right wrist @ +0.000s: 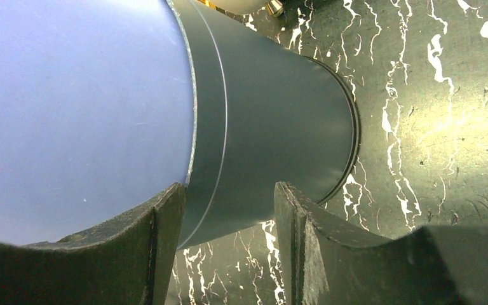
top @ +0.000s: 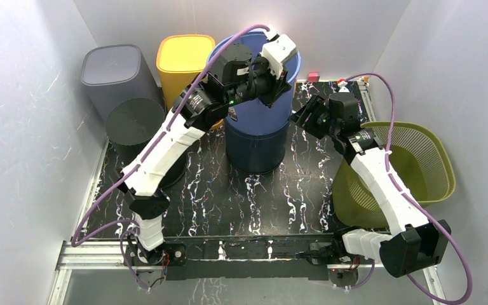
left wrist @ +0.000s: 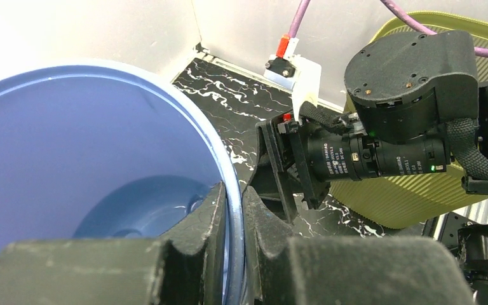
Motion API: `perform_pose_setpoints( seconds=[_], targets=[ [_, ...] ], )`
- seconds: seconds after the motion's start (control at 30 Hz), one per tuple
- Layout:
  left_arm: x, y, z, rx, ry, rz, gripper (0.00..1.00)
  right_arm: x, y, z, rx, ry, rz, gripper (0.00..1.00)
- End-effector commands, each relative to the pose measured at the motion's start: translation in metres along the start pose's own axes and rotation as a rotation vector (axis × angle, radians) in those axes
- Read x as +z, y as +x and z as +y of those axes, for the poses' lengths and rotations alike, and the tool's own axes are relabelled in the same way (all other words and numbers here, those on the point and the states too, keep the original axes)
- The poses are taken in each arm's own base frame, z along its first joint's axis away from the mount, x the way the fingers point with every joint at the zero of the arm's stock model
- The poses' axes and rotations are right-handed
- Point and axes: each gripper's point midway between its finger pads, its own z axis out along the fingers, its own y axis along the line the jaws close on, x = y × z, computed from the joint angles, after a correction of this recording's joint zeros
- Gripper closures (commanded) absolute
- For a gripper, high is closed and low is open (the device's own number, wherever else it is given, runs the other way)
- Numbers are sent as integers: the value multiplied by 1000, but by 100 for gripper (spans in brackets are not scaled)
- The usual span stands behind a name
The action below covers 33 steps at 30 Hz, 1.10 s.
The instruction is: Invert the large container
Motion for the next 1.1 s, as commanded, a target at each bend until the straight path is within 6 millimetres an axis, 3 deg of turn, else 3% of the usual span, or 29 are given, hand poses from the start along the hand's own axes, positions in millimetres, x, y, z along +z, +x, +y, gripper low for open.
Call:
perform_pose_setpoints(
  seconds=[0.0,0.73,1.07],
  targets=[
    [-194,-225,-37,135,81,-808,100,8,9,-22,-40,100,40,49],
    [-193,-213,-36,146,69,-770,100,-2,-1,-3,-36,48,30,49],
    [-209,-212,-26,162,7,-765,100,-23,-30,24,-73,5,-25,48]
  ],
)
